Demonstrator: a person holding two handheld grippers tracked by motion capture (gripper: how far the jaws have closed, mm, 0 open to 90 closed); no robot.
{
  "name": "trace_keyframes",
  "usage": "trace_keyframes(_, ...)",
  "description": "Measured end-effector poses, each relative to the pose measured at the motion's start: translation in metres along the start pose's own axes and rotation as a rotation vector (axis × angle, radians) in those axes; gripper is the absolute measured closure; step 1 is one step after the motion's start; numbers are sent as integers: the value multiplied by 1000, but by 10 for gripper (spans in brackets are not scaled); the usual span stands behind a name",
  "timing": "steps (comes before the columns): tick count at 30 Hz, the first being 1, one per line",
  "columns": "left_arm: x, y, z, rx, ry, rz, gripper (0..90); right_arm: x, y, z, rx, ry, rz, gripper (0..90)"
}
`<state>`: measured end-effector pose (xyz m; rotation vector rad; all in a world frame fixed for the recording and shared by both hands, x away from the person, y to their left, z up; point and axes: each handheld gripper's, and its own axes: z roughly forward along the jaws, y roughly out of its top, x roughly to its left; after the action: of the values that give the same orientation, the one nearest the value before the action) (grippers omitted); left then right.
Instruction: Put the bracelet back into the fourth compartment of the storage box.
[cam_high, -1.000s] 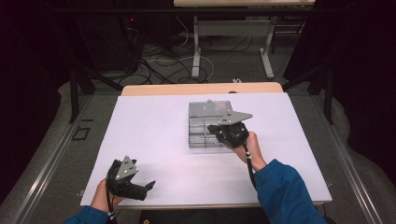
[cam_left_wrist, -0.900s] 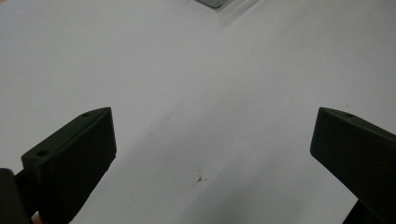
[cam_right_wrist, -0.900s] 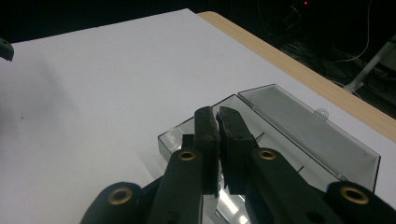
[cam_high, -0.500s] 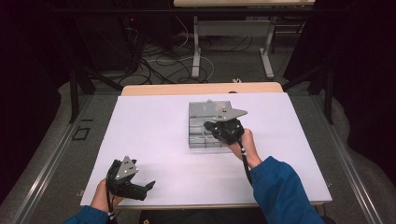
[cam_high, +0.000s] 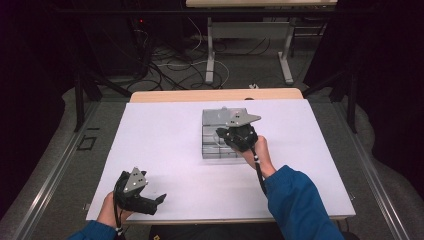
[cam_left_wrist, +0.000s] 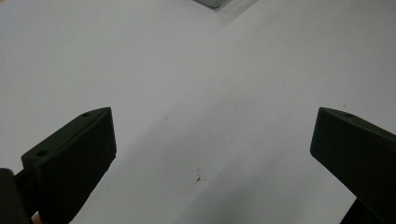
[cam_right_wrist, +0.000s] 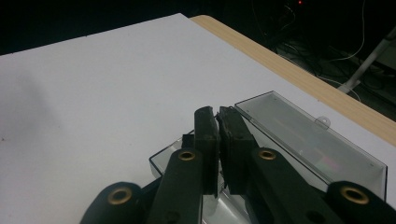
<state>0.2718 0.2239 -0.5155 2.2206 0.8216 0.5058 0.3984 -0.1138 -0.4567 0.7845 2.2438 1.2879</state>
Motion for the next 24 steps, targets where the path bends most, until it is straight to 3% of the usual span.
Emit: trace_keyframes(24,0,0,0,5,-4,2,2,5,-6,29,23,8,48,866)
